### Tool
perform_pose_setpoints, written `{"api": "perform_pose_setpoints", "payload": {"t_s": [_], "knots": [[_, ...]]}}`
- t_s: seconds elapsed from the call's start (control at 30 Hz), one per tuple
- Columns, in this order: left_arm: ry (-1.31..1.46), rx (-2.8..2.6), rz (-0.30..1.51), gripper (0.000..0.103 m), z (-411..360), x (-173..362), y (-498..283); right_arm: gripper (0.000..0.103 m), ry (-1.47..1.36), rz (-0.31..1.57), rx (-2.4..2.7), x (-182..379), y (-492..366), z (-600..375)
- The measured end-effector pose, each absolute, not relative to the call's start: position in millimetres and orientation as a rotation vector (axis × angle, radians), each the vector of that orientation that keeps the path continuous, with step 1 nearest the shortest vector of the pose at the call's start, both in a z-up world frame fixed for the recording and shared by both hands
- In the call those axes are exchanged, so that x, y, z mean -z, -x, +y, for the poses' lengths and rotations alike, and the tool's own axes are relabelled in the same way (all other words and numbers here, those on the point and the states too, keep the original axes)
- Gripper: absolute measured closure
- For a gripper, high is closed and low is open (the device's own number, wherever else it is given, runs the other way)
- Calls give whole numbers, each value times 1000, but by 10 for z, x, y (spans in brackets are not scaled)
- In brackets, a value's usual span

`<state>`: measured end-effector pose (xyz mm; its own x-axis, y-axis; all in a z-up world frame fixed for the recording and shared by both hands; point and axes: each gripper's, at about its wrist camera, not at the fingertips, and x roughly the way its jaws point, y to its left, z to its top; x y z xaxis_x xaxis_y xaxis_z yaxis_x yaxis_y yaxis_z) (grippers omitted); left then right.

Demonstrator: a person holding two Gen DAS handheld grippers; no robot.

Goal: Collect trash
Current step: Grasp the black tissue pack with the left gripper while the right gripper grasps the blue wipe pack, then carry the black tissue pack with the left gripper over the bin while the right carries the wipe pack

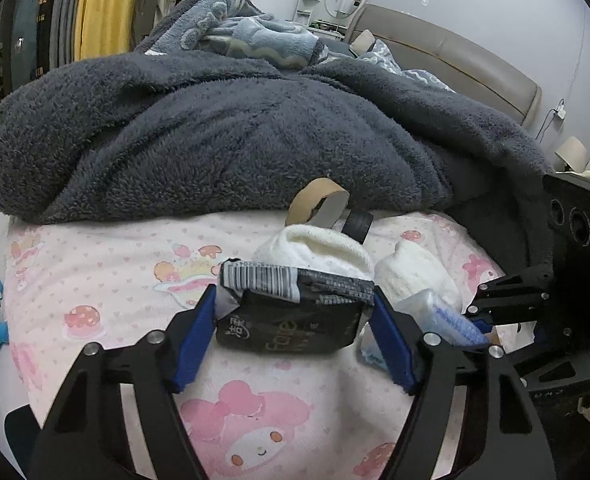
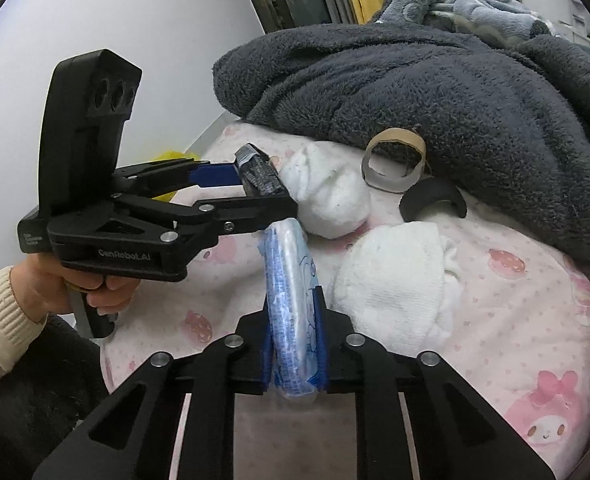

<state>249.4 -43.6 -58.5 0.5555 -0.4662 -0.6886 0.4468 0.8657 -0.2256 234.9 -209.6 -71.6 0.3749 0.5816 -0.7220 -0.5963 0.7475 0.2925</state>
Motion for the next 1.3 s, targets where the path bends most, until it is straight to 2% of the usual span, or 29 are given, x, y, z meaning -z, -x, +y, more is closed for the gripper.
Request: {"api": "perform_pose_setpoints", "payload": {"t_s": [0.63, 1.3], "knots": [[132, 329, 724, 28, 300, 101, -2221, 90, 58, 795, -734, 453, -2174, -1695], [121, 74, 844, 28, 1313, 312, -1926, 90, 47, 728, -703, 276, -2134, -956]]}}
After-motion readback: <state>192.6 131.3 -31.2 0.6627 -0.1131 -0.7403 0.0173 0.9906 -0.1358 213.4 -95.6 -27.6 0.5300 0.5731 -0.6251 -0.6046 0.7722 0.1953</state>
